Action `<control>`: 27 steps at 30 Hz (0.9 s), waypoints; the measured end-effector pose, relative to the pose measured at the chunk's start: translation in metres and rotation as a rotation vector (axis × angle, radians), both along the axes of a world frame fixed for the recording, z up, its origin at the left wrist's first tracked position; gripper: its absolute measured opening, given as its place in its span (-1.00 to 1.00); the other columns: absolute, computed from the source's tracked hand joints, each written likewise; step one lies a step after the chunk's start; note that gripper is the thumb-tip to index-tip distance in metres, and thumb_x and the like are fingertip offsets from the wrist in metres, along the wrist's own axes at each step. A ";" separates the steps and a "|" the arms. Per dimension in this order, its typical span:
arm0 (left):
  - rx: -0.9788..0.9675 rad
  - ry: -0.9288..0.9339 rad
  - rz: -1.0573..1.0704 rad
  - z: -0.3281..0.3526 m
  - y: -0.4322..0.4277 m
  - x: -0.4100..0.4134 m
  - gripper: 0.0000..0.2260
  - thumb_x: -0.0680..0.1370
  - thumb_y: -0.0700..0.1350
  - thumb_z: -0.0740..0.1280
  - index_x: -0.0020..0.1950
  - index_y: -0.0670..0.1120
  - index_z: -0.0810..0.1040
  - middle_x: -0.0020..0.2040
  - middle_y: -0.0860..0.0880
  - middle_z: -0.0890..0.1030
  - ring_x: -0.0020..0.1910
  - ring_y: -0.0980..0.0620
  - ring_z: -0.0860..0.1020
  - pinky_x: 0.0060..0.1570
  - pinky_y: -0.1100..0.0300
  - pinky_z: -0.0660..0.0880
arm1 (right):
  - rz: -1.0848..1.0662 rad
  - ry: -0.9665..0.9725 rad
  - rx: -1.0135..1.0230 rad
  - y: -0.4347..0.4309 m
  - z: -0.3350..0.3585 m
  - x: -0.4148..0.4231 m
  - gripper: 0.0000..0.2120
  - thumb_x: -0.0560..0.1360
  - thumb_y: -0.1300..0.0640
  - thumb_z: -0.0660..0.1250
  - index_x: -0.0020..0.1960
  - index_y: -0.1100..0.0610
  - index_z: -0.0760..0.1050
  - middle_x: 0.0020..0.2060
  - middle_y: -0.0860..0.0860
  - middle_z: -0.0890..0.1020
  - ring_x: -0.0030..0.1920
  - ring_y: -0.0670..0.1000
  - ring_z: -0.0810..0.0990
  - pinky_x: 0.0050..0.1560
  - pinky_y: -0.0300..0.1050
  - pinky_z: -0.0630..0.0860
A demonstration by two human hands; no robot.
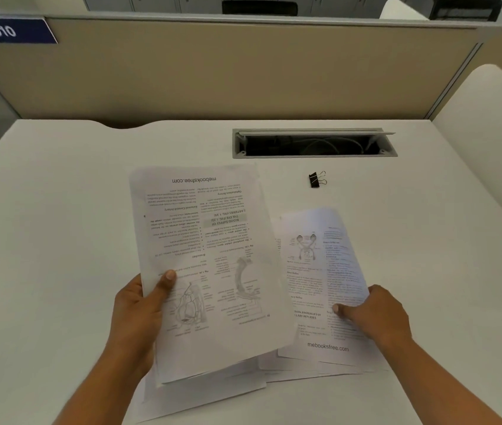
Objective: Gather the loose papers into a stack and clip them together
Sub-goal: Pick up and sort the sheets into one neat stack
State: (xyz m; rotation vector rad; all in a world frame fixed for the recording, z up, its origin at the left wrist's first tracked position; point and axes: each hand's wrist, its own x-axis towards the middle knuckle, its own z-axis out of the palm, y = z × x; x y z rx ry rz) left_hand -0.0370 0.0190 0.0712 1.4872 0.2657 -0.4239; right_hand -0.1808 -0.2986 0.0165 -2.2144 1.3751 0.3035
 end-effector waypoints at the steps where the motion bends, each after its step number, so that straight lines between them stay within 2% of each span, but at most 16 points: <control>1: 0.001 -0.001 0.001 0.000 0.000 0.000 -0.87 0.57 -0.10 0.38 0.08 -0.06 0.65 -0.09 -0.06 0.77 -0.18 -0.10 0.75 -0.27 0.03 0.67 | 0.014 -0.025 -0.003 0.002 -0.001 -0.001 -0.50 0.26 -0.20 0.55 -0.01 0.08 0.49 -0.12 0.02 0.63 -0.13 0.11 0.63 -0.22 -0.10 0.51; 5: 0.009 0.003 0.008 0.000 0.002 0.002 -0.86 0.57 -0.09 0.38 0.11 -0.07 0.64 -0.07 -0.07 0.77 -0.17 -0.11 0.75 -0.24 0.01 0.67 | -0.001 -0.216 0.039 0.005 -0.001 -0.004 -0.87 0.46 0.01 0.44 -0.04 0.02 0.57 -0.14 0.02 0.67 -0.19 0.09 0.61 -0.19 -0.10 0.51; 7: 0.020 0.006 0.023 -0.001 0.004 0.003 -0.85 0.58 -0.10 0.38 0.12 -0.07 0.64 -0.06 -0.07 0.77 -0.17 -0.11 0.75 -0.26 0.02 0.67 | -0.048 -0.350 0.109 0.003 0.003 -0.007 -0.94 0.51 0.07 0.40 -0.02 0.02 0.58 -0.11 0.05 0.69 -0.18 0.07 0.63 -0.15 -0.06 0.55; 12: 0.034 0.016 0.039 -0.002 0.011 0.006 -0.81 0.58 -0.10 0.38 0.17 -0.09 0.63 -0.02 -0.09 0.76 -0.13 -0.13 0.74 -0.22 -0.01 0.67 | -0.160 -0.610 0.206 -0.008 0.029 -0.013 -0.77 0.50 0.16 0.43 0.14 0.19 0.60 -0.10 0.08 0.67 -0.20 -0.02 0.63 -0.19 -0.16 0.52; 15: 0.032 0.020 0.050 -0.001 0.015 0.007 -0.84 0.58 -0.10 0.38 0.14 -0.08 0.63 -0.04 -0.09 0.76 -0.14 -0.13 0.74 -0.23 0.00 0.67 | -0.240 -0.765 0.246 -0.015 0.052 -0.012 -0.75 0.49 0.18 0.44 0.15 0.19 0.59 -0.01 0.14 0.68 -0.11 0.07 0.65 0.07 0.03 0.57; 17: 0.023 0.018 0.051 0.001 0.015 0.008 -0.88 0.58 -0.12 0.38 0.09 -0.08 0.65 -0.09 -0.07 0.77 -0.19 -0.09 0.75 -0.30 0.05 0.67 | -0.242 -0.847 0.267 -0.016 0.068 -0.010 -0.70 0.50 0.17 0.43 0.22 0.15 0.55 0.00 0.04 0.68 -0.05 0.01 0.65 0.13 0.03 0.55; 19: 0.012 0.020 0.045 0.002 0.013 0.008 -0.89 0.58 -0.13 0.38 0.08 -0.09 0.65 -0.10 -0.08 0.77 -0.20 -0.08 0.75 -0.33 0.07 0.67 | -0.234 -0.922 0.293 -0.017 0.083 -0.007 -0.64 0.47 0.11 0.45 0.25 0.10 0.55 -0.01 -0.07 0.69 -0.04 -0.04 0.67 0.10 -0.05 0.60; 22: 0.021 0.023 0.024 0.002 0.009 0.006 -0.85 0.59 -0.11 0.37 0.12 -0.10 0.64 -0.06 -0.10 0.77 -0.17 -0.12 0.75 -0.28 0.01 0.68 | -0.251 -1.012 0.423 -0.013 0.101 -0.001 -0.59 0.32 -0.02 0.51 0.12 0.09 0.61 -0.05 -0.08 0.75 -0.07 -0.05 0.73 -0.08 -0.18 0.65; 25: 0.014 0.031 -0.009 0.003 0.001 0.001 -0.84 0.59 -0.10 0.37 0.13 -0.11 0.64 -0.05 -0.11 0.77 -0.15 -0.14 0.75 -0.21 -0.06 0.69 | -0.185 -1.020 0.556 0.001 0.110 0.007 -0.73 0.38 0.12 0.44 0.08 0.11 0.61 -0.05 -0.04 0.75 -0.08 0.02 0.73 -0.16 -0.15 0.67; 27: -0.005 0.037 -0.028 0.005 -0.004 -0.003 -0.85 0.59 -0.11 0.36 0.12 -0.10 0.64 -0.05 -0.11 0.77 -0.14 -0.13 0.75 -0.23 -0.01 0.68 | -0.130 -0.995 0.623 0.016 0.112 0.014 -0.76 0.44 0.16 0.39 0.10 0.14 0.61 -0.05 0.01 0.76 -0.07 0.05 0.74 -0.15 -0.11 0.68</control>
